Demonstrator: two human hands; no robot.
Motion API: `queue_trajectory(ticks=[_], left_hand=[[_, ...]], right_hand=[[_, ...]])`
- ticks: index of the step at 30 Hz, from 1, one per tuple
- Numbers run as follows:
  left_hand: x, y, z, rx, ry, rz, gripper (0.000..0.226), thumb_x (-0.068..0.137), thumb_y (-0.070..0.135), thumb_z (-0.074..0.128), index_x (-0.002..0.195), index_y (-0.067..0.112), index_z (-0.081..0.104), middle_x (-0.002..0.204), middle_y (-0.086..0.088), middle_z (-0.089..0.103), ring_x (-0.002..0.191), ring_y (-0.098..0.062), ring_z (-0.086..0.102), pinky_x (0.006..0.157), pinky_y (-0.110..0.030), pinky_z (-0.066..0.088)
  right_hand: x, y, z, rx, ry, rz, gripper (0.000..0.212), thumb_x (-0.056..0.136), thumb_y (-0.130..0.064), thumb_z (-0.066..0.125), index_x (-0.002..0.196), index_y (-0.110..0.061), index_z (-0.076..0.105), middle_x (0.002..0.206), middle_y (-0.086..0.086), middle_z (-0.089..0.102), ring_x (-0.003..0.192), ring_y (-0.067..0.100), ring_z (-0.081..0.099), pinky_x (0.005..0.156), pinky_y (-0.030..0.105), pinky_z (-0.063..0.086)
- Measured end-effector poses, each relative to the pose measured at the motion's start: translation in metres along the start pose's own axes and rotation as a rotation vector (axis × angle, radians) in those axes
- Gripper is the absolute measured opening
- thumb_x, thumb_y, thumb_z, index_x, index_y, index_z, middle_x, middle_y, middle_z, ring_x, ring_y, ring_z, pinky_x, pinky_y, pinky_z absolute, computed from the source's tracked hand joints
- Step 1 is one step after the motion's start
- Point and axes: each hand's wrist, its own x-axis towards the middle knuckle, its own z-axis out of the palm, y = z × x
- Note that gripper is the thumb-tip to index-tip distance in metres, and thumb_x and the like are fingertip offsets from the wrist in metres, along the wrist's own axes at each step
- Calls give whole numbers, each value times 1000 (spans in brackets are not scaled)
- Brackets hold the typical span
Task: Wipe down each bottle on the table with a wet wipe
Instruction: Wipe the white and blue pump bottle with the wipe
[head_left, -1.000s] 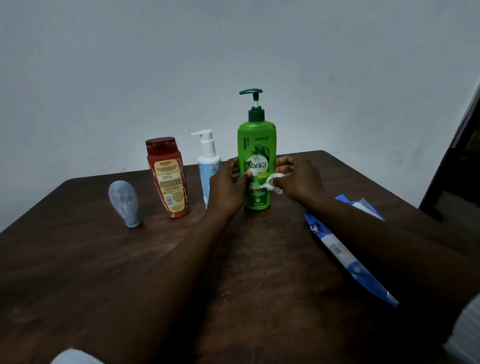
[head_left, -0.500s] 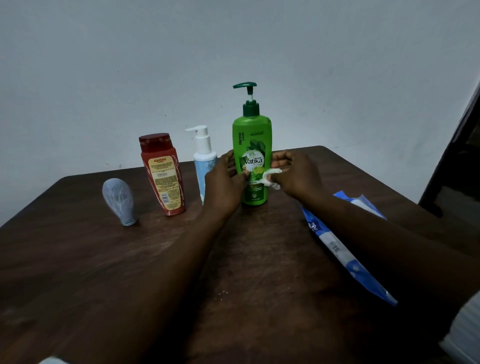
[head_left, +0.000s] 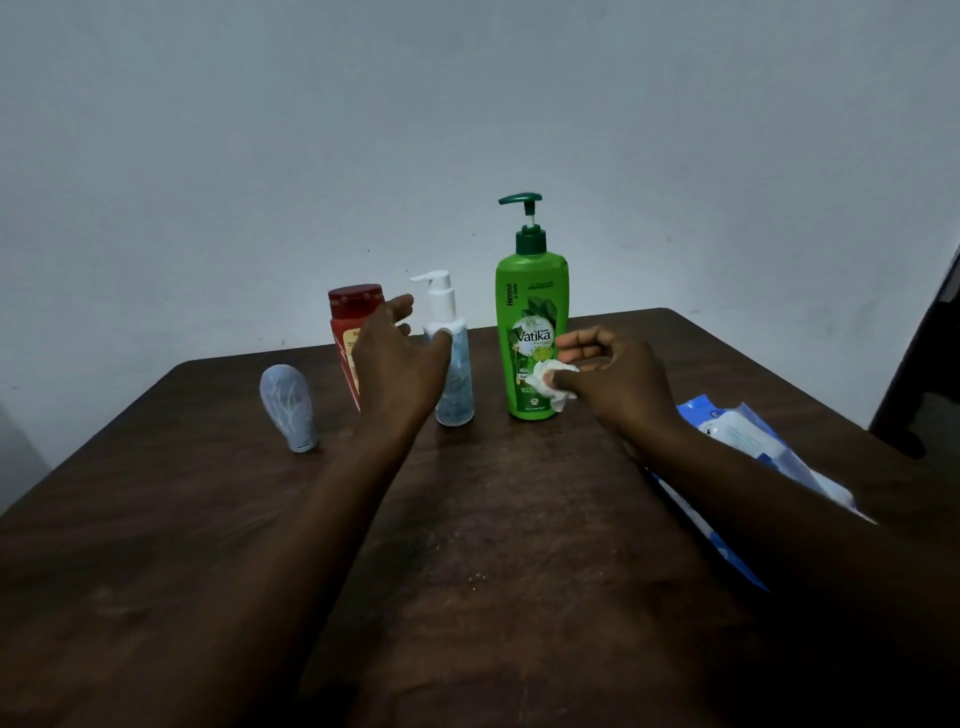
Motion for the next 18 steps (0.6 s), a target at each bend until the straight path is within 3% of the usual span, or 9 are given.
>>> queue_trajectory(ticks=[6, 9, 13, 16, 18], left_hand=[[17, -1, 15, 28, -111, -89, 68, 91, 31, 73, 148, 9, 44, 151, -9, 51, 134, -23, 52, 108, -37, 46], [32, -2, 22, -11, -131, -105, 62, 91, 34, 73, 143, 10, 52, 143, -6, 58, 127, -20, 57, 103, -35, 48], [45, -1, 19, -39, -176, -88, 40, 93, 29, 70, 128, 10, 67, 124, -6, 70, 112, -18, 66, 85, -27, 50], [38, 1, 8, -9, -199, -27, 36, 92, 31, 71, 123, 12, 71, 119, -4, 72, 104, -13, 66, 86, -28, 52], [28, 3, -4, -28, -243, -23, 30, 90, 35, 74, 113, 16, 75, 109, -3, 76, 98, -13, 70, 90, -36, 57]], right_hand=[[-13, -15, 3, 54, -83, 11, 32, 68, -7, 88, 95, -19, 74, 91, 1, 74, 83, 16, 72, 84, 36, 60], [-20, -19, 0, 64, -119, 21, 33, 70, -6, 87, 98, -17, 75, 93, 2, 74, 84, 14, 71, 82, 29, 59], [-25, -16, -4, 118, -184, 102, 32, 73, -1, 82, 100, -17, 76, 98, 1, 77, 91, 13, 74, 83, 27, 58], [-30, -13, -5, 258, -214, 228, 26, 80, 3, 75, 96, -17, 75, 102, 8, 77, 90, 15, 74, 75, 25, 57], [-37, -13, -6, 334, -228, 269, 22, 83, 3, 72, 95, -15, 75, 102, 10, 77, 94, 19, 74, 81, 30, 58]])
